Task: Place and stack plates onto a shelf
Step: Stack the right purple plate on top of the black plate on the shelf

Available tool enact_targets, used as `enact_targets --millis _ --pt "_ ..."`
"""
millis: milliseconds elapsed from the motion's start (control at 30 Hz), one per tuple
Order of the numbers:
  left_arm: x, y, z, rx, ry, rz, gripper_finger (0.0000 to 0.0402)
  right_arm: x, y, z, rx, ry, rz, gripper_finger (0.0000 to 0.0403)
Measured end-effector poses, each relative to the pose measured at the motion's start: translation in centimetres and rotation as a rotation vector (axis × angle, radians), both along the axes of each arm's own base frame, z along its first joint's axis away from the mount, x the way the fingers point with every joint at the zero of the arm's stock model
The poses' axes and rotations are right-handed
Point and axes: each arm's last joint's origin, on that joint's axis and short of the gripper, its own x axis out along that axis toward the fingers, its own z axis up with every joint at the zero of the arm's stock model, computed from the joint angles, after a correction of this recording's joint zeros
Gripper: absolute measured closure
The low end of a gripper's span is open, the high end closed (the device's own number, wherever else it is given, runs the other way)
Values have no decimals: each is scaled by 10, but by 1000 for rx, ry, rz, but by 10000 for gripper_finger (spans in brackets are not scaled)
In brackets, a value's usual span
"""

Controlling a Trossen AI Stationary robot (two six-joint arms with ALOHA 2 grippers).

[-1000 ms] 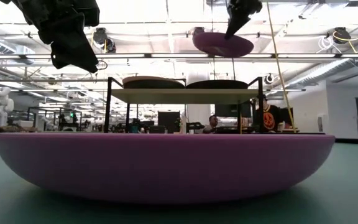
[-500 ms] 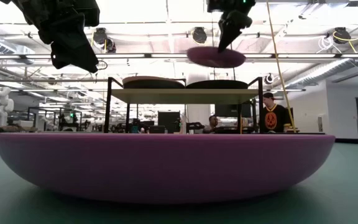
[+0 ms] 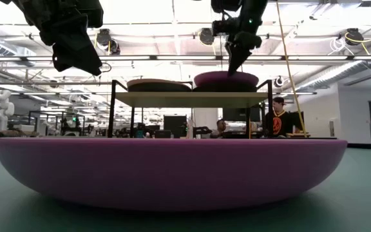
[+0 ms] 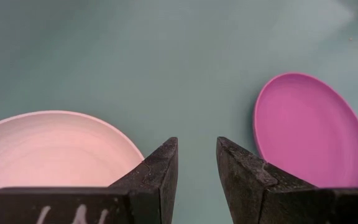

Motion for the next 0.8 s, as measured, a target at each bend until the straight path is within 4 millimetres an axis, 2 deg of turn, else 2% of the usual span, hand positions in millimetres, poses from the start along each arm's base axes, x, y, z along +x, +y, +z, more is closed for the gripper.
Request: enact_targets --millis 167,533,800 --pt "0 0 0 0 0 0 287 1 0 -11 4 5 -4 403" --pt "0 0 0 0 0 -1 287 2 -1 -13 0 -5 -4 402" --pt "0 0 0 5 1 -5 287 3 -1 -12 2 -16 18 367"
